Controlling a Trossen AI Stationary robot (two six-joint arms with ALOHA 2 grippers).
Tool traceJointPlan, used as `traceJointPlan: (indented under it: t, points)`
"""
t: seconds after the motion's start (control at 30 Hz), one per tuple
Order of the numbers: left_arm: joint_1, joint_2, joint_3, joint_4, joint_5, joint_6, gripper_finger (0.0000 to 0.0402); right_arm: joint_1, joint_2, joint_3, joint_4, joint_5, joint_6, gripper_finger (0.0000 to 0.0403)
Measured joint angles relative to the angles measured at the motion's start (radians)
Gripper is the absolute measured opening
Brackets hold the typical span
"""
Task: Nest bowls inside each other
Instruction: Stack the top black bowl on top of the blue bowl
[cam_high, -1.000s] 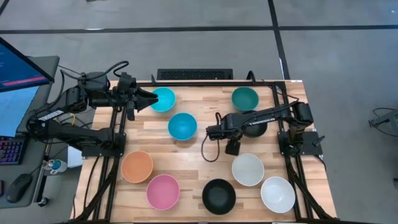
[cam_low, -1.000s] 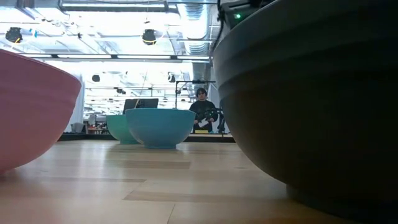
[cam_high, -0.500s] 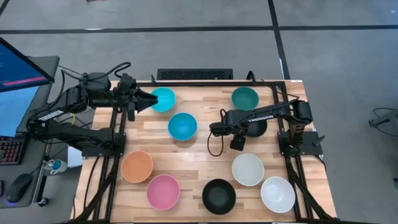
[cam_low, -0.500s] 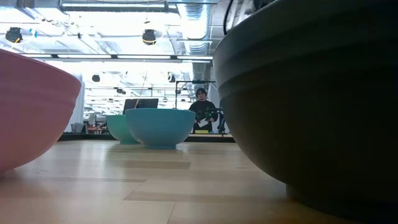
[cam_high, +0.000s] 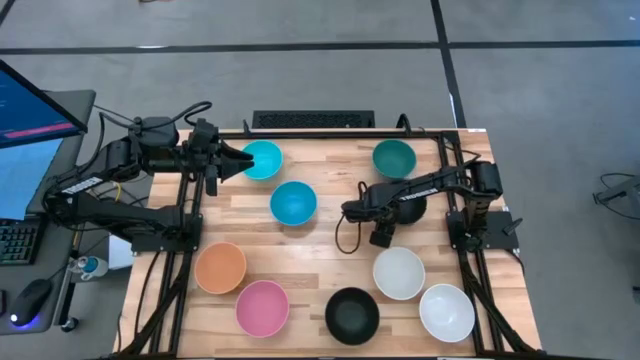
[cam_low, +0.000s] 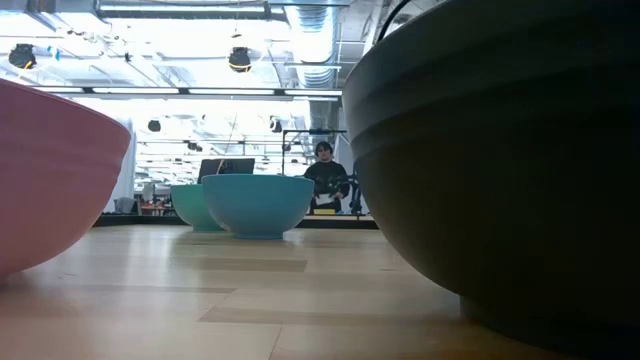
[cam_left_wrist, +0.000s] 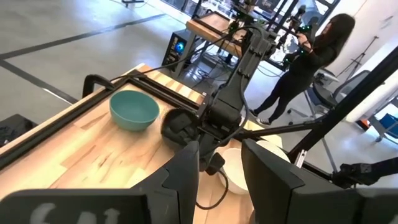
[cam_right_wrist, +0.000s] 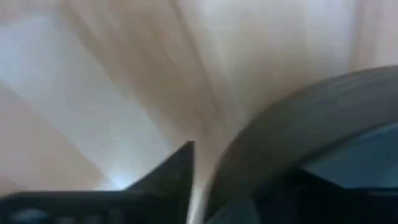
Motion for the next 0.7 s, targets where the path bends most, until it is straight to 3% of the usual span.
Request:
traceJointPlan:
  t: [0.13, 0.27, 0.5, 0.7]
  points:
    - [0.000, 0.000, 0.000, 0.001, -0.001, -0.012, 0.0112, 0.000, -0.008, 0.019, -0.022, 0.039, -0.001, 0.0025]
    - [0.000, 0.000, 0.000, 0.001, -0.003, -0.021, 0.0112, 0.003, -0.014, 0.075, -0.082, 0.098, -0.013, 0.0021]
    - [0.000, 0.000, 0.000, -0.004, 0.017, -0.050, 0.0112, 0.000, -0.117, 0.222, -0.104, 0.066, -0.034, 0.0020]
    - [0.001, 0.002, 0.001, -0.089, 0.214, 0.057, 0.0112, -0.004, -0.231, 0.366, -0.040, 0.018, -0.057, 0.0020]
